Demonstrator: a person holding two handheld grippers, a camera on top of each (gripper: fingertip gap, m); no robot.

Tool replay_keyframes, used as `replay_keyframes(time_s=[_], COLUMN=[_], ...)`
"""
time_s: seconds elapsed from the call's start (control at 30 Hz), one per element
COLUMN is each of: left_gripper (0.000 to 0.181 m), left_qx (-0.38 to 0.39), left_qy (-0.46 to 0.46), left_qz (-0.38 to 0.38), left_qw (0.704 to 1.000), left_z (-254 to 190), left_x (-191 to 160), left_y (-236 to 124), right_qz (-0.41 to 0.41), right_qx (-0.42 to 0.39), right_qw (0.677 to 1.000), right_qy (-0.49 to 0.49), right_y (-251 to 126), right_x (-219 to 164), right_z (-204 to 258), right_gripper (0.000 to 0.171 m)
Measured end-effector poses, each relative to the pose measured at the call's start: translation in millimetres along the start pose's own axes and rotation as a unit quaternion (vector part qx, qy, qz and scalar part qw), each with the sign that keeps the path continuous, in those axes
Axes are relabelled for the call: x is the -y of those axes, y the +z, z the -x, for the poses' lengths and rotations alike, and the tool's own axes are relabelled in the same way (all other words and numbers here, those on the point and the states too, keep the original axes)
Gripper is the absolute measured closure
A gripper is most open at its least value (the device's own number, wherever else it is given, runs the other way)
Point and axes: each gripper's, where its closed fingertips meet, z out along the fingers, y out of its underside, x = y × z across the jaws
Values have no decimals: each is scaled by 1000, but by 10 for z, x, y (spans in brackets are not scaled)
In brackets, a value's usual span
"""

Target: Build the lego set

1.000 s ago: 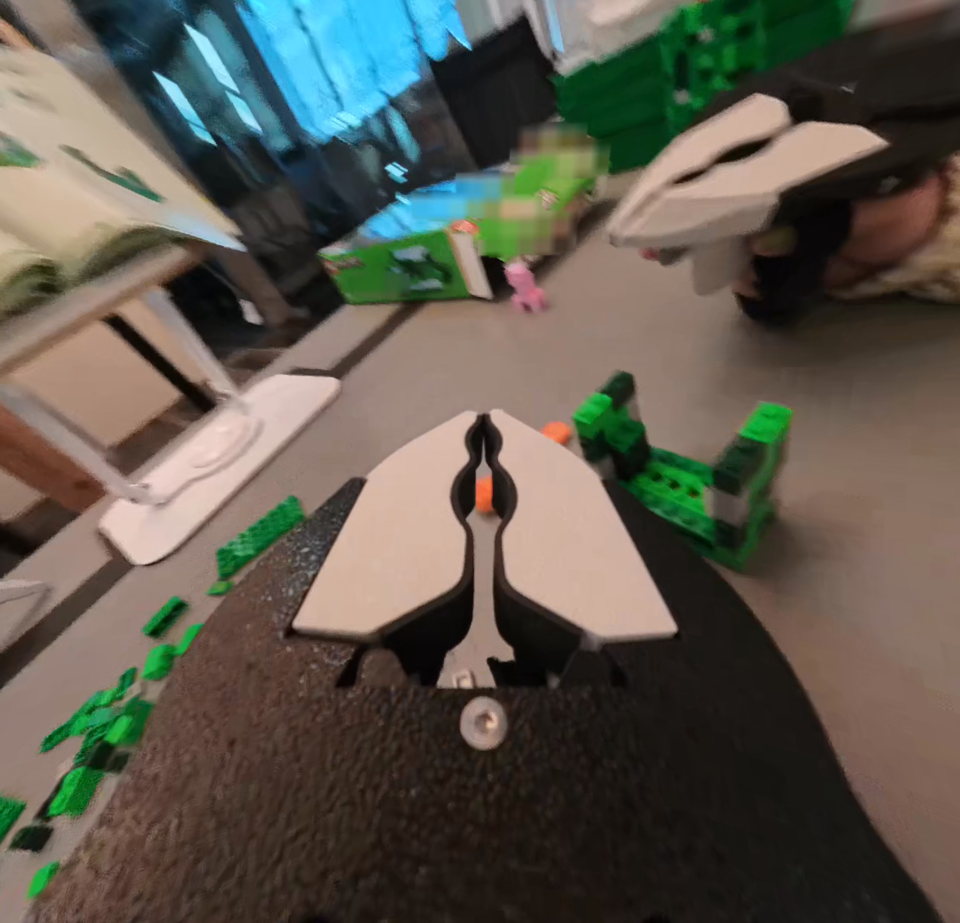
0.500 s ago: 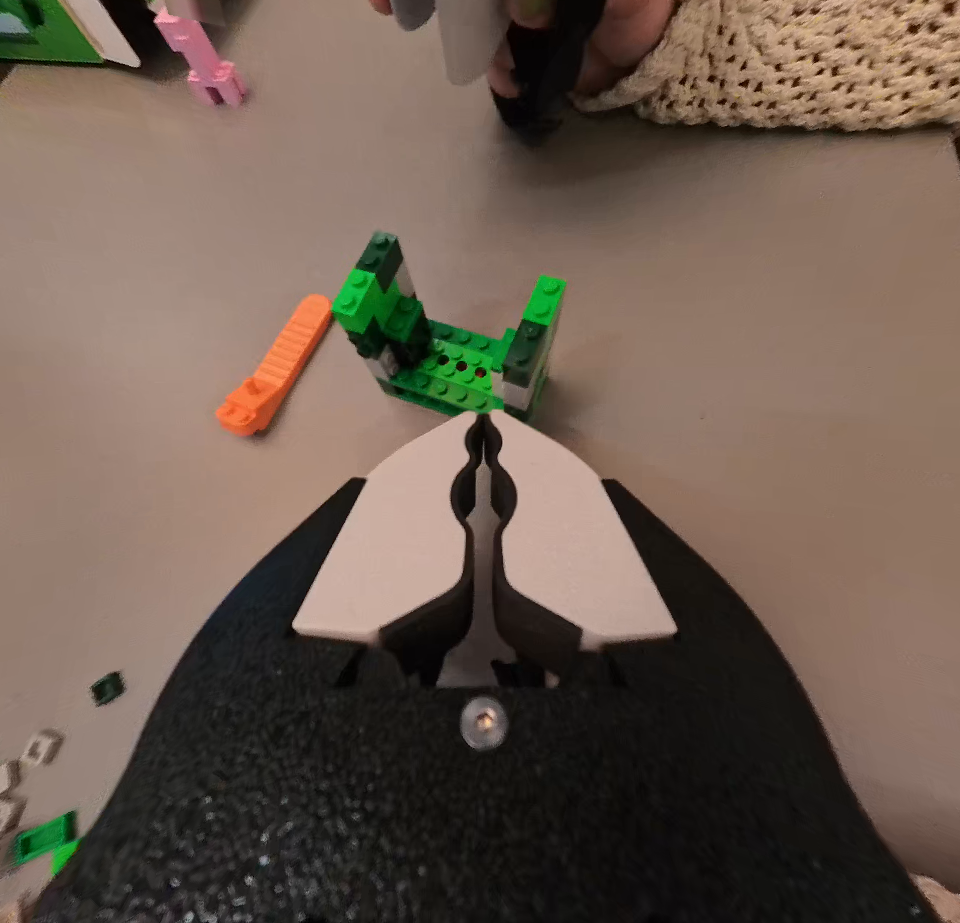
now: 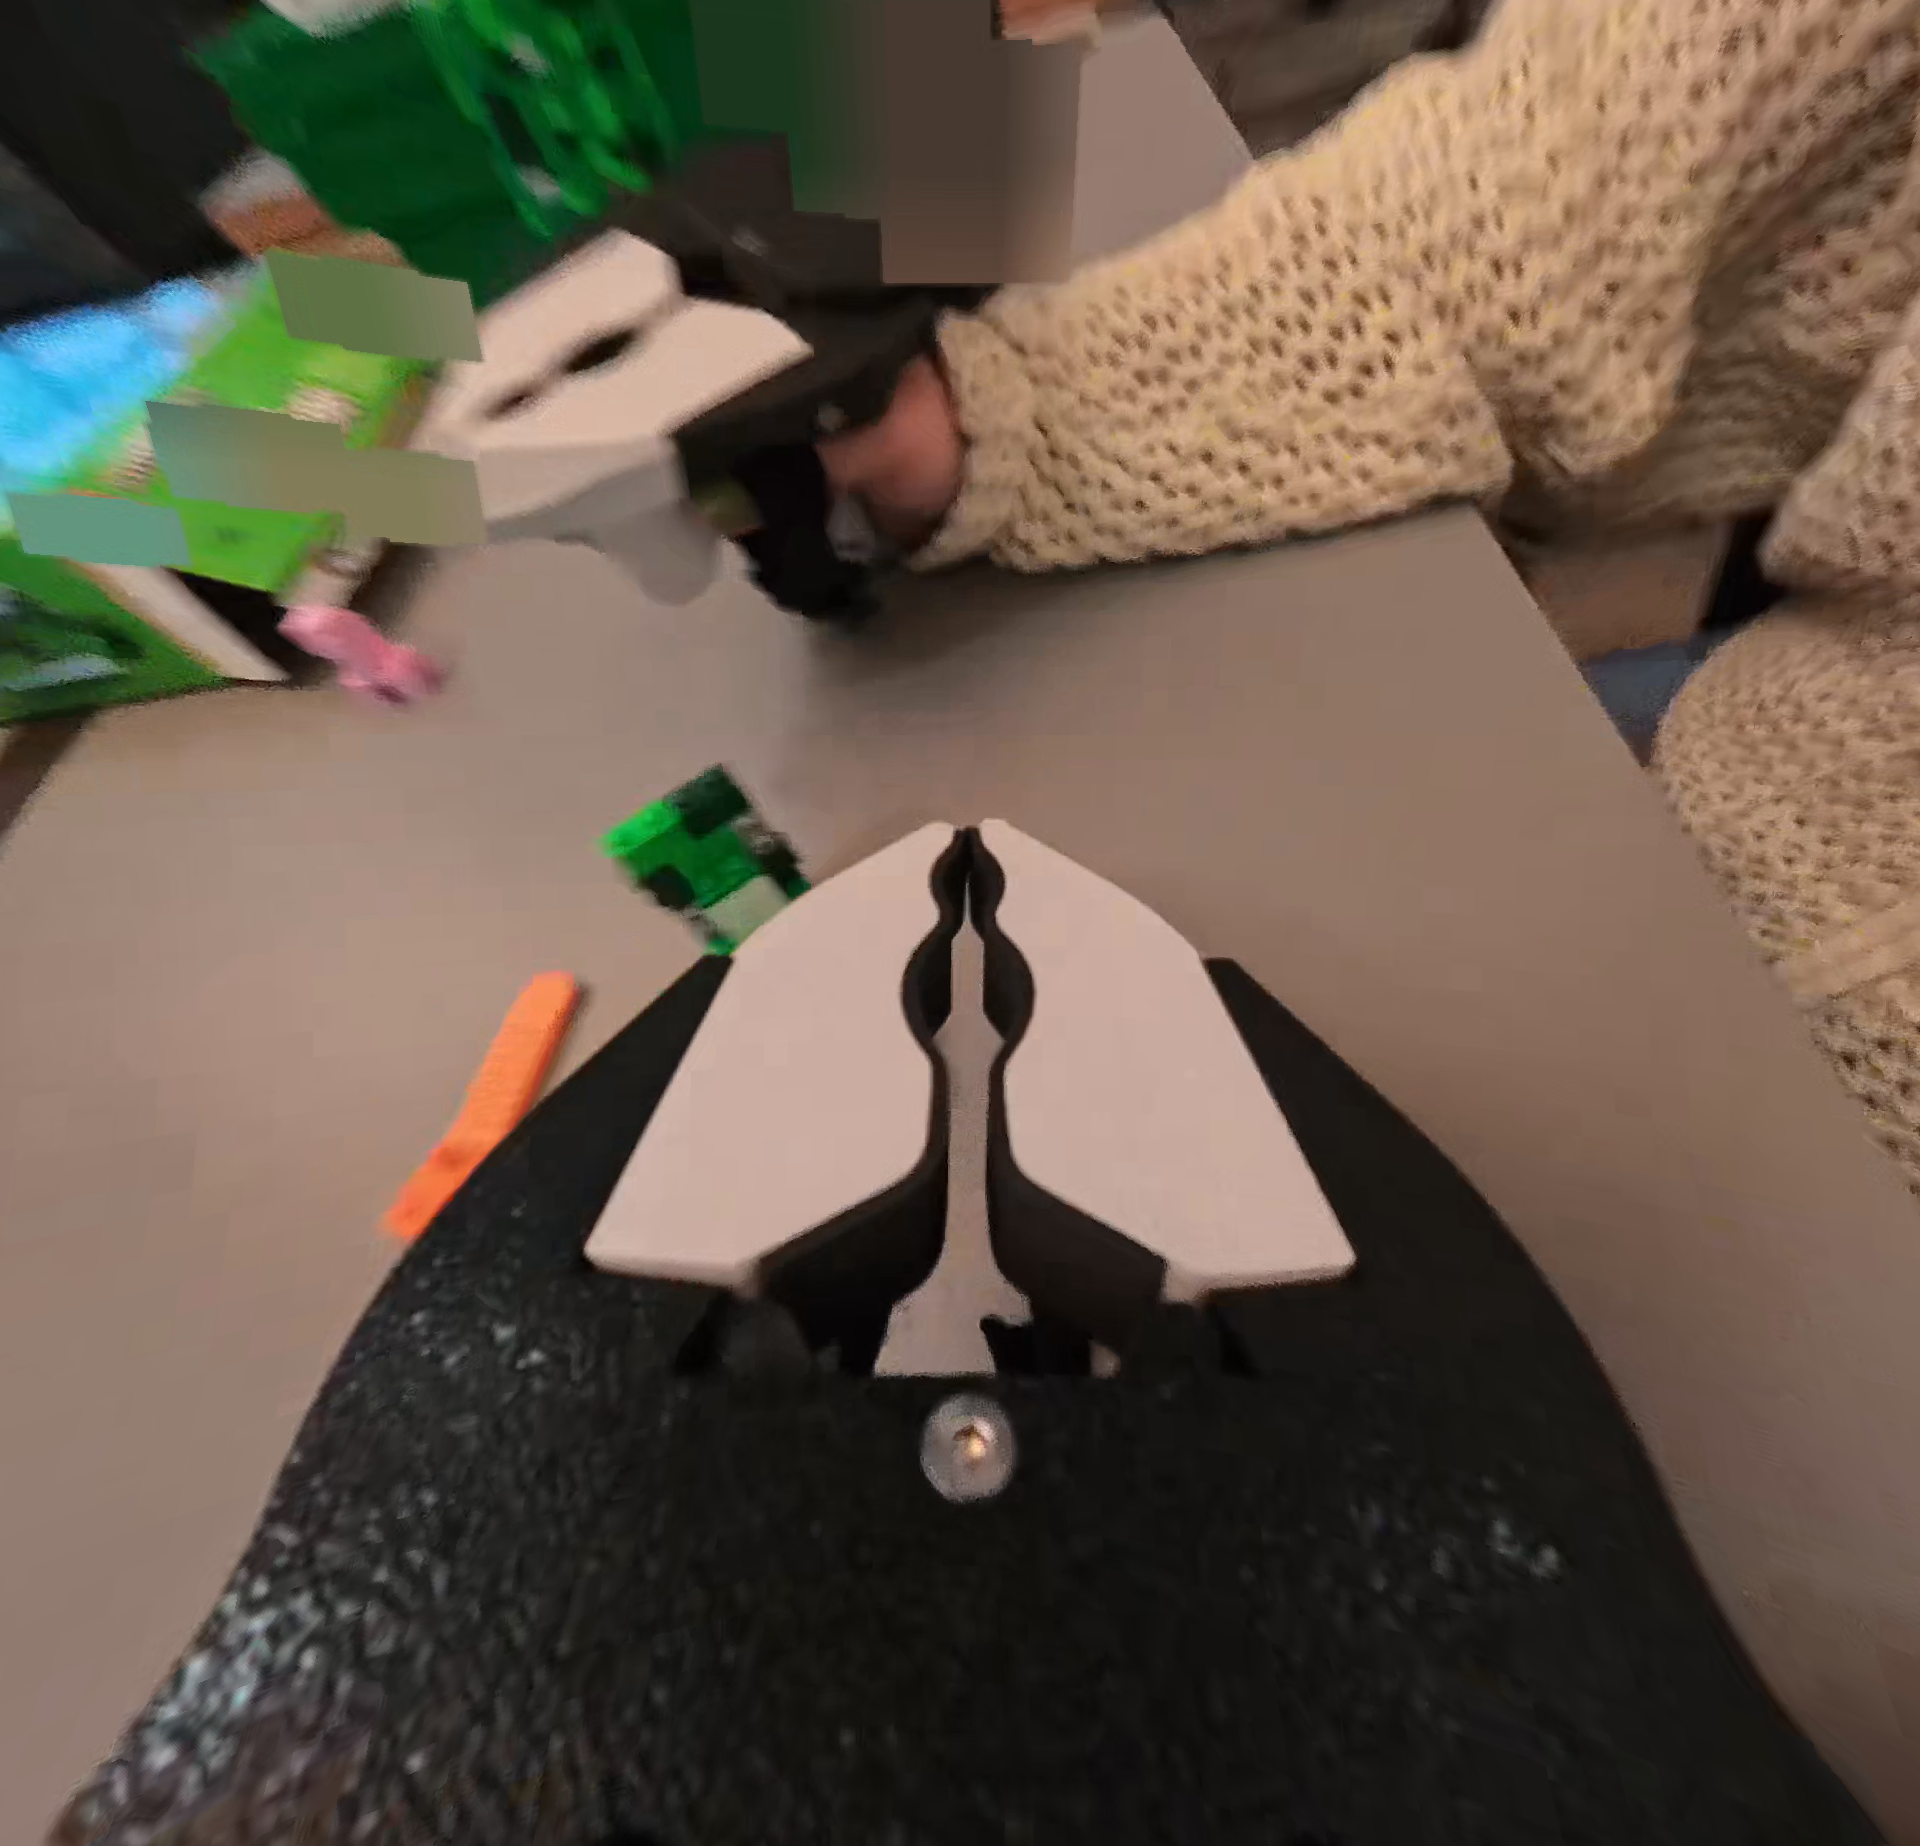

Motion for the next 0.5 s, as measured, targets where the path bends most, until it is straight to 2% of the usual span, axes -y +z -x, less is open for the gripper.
replay_keyframes(time_s=[0.03, 0.13, 0.27, 0.33, 0.4, 0.43, 0.5], left_gripper=[181, 181, 181, 181, 181, 181, 181], left_qx=[36, 196, 429, 488, 518, 527, 536], left_qy=[-3, -28, -61, -54, -41, -40, -49], left_qz=[-26, -106, -183, -177, -159, -160, -179], left_qw=[999, 974, 882, 853, 840, 834, 823], left_z=[140, 684, 1224, 1305, 1355, 1383, 1445], left_x=[47, 105, -42, -177, -255, -252, -222], left_y=[-119, -498, -1046, -1154, -1167, -1173, -1167], right_qz=[-1, -3, -5, -6, -20, -42, -90], right_qx=[-4, -9, -15, -21, -27, -33, -64], right_qw=[1000, 1000, 1000, 1000, 999, 997, 991], right_qy=[8, 29, 17, 15, 35, 54, 75], right_y=[-5, -9, -16, -12, 0, 21, 115], right_x=[-5, -13, -2, 1, 33, 78, 173], right_z=[-30, -73, -68, -74, -103, -142, -314], right_gripper=[171, 171, 171, 171, 169, 164, 139])
